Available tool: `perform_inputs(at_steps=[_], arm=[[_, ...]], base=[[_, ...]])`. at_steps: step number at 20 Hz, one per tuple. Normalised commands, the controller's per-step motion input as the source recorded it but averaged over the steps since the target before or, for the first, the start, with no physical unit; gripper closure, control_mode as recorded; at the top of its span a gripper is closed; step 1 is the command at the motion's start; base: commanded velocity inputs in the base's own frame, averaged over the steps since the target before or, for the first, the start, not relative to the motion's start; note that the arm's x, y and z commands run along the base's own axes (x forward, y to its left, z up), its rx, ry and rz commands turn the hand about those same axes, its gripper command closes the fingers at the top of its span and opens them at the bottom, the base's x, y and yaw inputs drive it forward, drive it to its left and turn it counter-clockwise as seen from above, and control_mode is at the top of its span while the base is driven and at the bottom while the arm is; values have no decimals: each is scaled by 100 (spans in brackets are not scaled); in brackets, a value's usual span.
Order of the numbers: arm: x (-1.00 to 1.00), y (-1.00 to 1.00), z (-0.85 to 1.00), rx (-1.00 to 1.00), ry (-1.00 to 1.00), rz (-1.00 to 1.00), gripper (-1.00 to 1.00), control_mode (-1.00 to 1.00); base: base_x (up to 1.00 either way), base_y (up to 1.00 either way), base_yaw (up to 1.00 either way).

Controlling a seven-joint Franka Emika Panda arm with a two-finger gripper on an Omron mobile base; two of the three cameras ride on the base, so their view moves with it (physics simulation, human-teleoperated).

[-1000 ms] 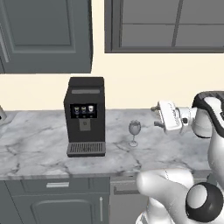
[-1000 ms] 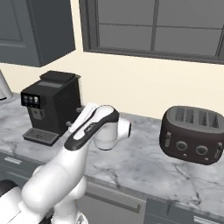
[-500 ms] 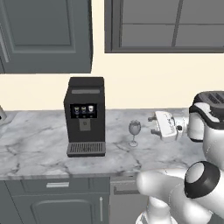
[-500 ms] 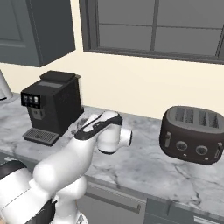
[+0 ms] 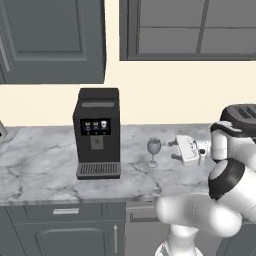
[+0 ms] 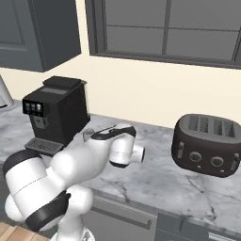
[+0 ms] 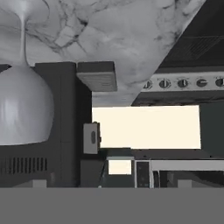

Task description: Retrieve the wine glasses from the counter and place one next to each plate.

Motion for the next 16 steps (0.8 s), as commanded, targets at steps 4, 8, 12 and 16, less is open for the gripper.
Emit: perform_inputs(at_steps=[4,8,12,16], arm=[[23,-3,-54,-2,15,0,-100,-100],[31,0,-50,-4,12,0,-100,-100],[37,0,-40,-3,10,0,-100,-100],[37,0,-25,0,7,0,-100,-100]], base=[[0,0,0],[0,0,0],[0,0,0],[0,0,0]])
